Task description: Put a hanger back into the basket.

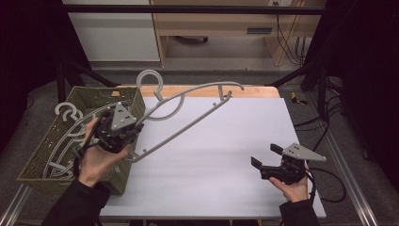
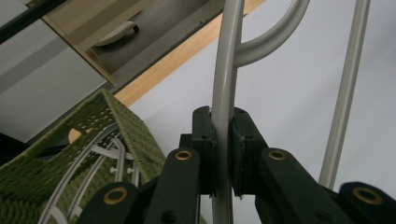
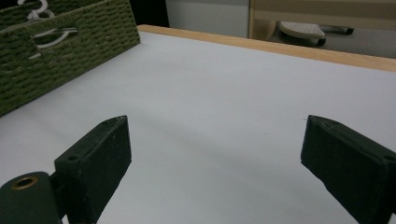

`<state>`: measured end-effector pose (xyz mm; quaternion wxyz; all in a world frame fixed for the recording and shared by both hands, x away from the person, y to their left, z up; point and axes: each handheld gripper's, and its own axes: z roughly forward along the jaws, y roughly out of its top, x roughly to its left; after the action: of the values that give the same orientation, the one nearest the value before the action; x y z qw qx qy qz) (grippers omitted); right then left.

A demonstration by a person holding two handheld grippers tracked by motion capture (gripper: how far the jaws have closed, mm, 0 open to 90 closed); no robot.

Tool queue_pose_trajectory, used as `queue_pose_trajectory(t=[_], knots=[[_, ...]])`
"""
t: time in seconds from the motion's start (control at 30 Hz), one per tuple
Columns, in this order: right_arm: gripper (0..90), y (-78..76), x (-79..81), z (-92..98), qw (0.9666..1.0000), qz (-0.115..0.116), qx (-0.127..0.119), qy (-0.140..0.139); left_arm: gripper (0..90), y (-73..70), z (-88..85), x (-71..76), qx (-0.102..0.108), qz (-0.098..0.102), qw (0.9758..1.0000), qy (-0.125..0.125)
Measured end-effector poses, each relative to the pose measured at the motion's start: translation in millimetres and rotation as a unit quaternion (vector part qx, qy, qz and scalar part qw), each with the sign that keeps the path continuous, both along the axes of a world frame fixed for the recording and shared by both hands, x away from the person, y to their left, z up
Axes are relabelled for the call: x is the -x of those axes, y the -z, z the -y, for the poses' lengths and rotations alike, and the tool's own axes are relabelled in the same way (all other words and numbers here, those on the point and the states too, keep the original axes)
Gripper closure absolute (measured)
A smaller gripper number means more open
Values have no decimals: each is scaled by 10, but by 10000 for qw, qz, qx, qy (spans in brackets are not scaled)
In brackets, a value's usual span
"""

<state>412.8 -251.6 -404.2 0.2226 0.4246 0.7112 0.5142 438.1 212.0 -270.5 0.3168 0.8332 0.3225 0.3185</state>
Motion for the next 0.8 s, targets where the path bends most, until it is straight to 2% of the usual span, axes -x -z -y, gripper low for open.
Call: queue_pose_trajectory(t=[0.1, 0.23, 0.27, 0.3, 0.33, 0.4, 0.47, 0.6, 0.67, 0.7, 0.73, 0.8], knots=[[74, 16, -2, 10, 10000, 23, 95, -12, 818, -75, -142, -1, 143, 73, 9998, -105], [70, 31, -4, 18, 9999, -27, 103, 19, 818, -176, -345, 12, 182, 181, 9993, -274], [69, 35, -6, 18, 10000, -32, 81, 30, 818, -199, -394, 12, 244, 227, 9989, -339], [68, 31, 0, 7, 10000, -73, -27, 47, 818, -199, -394, 12, 244, 227, 9989, -339], [68, 32, -1, 9, 10000, -67, -24, 56, 818, -250, -497, 14, 258, 289, 9983, -446], [66, 33, -1, 10, 9999, -66, -5, 77, 818, -288, -589, 5, 243, 364, 9978, -490], [64, 29, 3, 5, 9999, -64, -11, 78, 817, -316, -706, 13, 219, 372, 9970, -638], [60, 29, 4, -3, 9999, -47, 25, 95, 817, -306, -917, -4, 264, 361, 9960, -775], [60, 36, -6, 12, 9999, -17, 158, 62, 817, -280, -1045, -17, 258, 351, 9953, -869], [60, 36, -6, 12, 9999, -17, 158, 62, 817, -280, -1045, -17, 258, 351, 9953, -869], [60, 33, -3, -10, 9999, -90, 34, 94, 817, -244, -1150, -32, 229, 341, 9945, -959], [60, 36, -5, -7, 9999, -70, 51, 76, 817, -224, -1200, -39, 194, 341, 9943, -997]])
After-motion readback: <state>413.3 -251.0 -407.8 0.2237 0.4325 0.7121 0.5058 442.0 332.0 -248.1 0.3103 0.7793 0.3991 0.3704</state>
